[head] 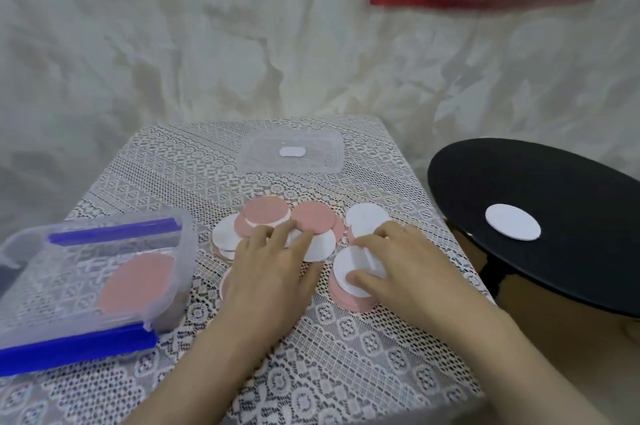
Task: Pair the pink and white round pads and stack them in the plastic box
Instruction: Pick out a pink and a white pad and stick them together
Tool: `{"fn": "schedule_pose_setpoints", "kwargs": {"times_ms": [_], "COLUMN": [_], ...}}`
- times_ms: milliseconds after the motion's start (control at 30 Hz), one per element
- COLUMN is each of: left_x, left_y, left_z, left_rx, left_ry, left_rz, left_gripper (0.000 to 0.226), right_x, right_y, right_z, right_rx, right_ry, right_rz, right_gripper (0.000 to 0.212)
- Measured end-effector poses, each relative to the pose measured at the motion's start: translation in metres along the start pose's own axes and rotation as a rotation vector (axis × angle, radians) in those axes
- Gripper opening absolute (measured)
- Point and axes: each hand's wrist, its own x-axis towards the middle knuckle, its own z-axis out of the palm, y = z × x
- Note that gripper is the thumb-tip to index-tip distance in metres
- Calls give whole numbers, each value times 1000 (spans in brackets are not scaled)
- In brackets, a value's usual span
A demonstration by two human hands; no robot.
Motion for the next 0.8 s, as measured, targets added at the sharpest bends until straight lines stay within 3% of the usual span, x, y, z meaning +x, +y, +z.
{"fn": "schedule_pose_setpoints", "kwargs": {"times_ms": [133, 333, 533, 700, 800], "left_x": [-8, -24, -44, -51, -53], "left_y": [1, 3, 2, 3, 1], "left_z": [-5, -16, -23, -23, -24], "left_rx": [-34, -94, -188, -386, -535], "left_ry": [12, 10, 18, 3, 37], "left_rz": [25, 4, 0, -32, -78], "left_gripper": [38, 42, 53, 55, 38], "right_x": [0, 5, 0, -2, -2], "right_y": [0, 1, -4, -23, -28], "right_z": [-3, 0, -3, 4, 4], "right_rx": [93, 416, 473, 854, 889], "right_ry": [-12, 21, 82, -105, -135], "right_rz": [54, 155, -5, -36, -44], "right_gripper": [53, 25, 14, 16, 18]}}
